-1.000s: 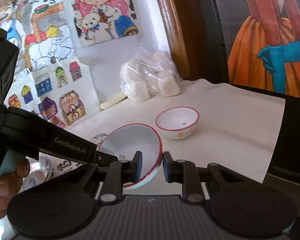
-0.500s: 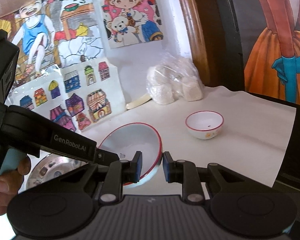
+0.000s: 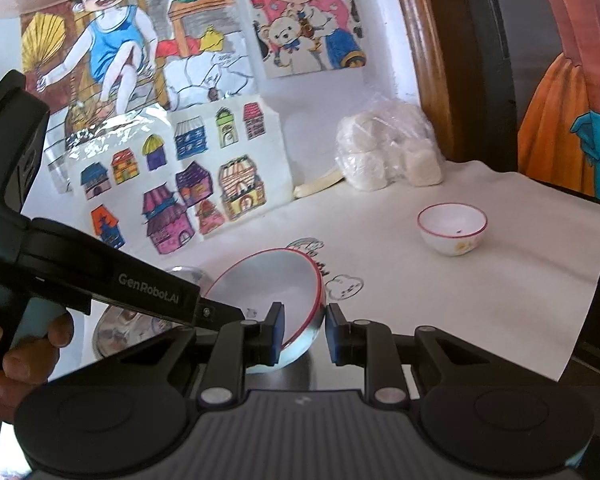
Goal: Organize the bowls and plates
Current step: 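Lift the white bowl with both grippers and carry it over the steel stack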
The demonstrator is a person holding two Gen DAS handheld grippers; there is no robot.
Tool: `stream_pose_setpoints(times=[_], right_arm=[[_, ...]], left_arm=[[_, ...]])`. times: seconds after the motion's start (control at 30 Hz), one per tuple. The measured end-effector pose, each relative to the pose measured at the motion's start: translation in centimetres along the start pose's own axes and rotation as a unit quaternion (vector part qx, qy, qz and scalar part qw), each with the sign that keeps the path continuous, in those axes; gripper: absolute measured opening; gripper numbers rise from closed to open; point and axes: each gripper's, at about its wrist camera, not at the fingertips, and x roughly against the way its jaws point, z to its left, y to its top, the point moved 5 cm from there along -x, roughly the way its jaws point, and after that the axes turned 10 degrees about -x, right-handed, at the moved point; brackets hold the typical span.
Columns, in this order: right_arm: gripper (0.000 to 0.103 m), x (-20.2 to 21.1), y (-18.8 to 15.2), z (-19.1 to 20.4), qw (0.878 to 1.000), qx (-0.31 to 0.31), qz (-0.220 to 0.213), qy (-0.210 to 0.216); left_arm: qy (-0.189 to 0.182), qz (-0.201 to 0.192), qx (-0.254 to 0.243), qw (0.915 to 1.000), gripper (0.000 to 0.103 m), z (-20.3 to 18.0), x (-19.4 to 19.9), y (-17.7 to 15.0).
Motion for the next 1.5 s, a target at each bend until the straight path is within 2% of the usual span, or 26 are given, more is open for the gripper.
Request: stream_pose_setpoints(times=[0.6,1.5], right_arm=[[0.025,-0.2,-2.2,0.7,0.999,-0.004,0.042,0.011],[0.028,-0.7,-2.9,1.1,0.997,0.000,0.078,0.015]], left_arm=[[-0.002,0.022,0.017,0.9996,0.011,1.0,0.1,-3.0],[0.001,0.036,0.023,0.9991,0.012,1.7,-0.8,-3.3]])
